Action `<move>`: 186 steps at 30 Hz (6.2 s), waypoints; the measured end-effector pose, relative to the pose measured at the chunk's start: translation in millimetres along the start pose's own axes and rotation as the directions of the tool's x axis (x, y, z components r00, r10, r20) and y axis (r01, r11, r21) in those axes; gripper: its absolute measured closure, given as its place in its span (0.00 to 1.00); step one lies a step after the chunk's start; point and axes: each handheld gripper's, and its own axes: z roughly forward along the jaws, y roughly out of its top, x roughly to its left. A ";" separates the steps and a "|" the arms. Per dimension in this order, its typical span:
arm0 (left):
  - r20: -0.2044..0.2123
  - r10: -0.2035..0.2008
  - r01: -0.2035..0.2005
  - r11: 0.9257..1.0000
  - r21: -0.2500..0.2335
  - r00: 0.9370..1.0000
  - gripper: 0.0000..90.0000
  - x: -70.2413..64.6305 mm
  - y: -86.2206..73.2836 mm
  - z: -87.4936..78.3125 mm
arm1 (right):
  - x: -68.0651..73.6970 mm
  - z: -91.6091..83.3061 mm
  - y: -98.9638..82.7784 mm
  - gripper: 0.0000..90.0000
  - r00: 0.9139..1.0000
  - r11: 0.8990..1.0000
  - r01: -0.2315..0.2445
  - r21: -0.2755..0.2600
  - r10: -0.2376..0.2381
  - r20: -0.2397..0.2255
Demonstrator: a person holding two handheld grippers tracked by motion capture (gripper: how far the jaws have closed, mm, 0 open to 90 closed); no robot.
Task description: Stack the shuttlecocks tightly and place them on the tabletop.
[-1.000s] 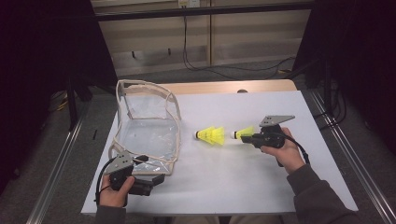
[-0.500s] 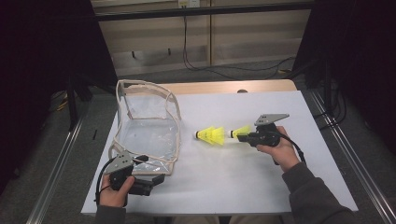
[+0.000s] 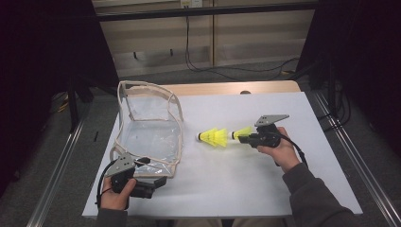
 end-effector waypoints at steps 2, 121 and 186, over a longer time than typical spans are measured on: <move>0.000 -0.002 0.002 1.000 0.000 1.000 0.04 -0.1 0.0 0.0 | 0.7 1.5 0.0 0.97 1.000 1.000 0.001 0.005 -0.001 0.001; 0.006 -0.002 0.002 1.000 -0.009 1.000 0.04 0.9 -0.1 -0.6 | 36.0 54.9 6.1 0.97 1.000 1.000 0.011 -0.005 -0.011 -0.003; 0.002 -0.005 0.005 1.000 -0.013 1.000 0.03 -0.1 0.5 -0.9 | 41.5 47.6 3.3 1.00 0.994 0.999 -0.009 -0.034 0.012 0.105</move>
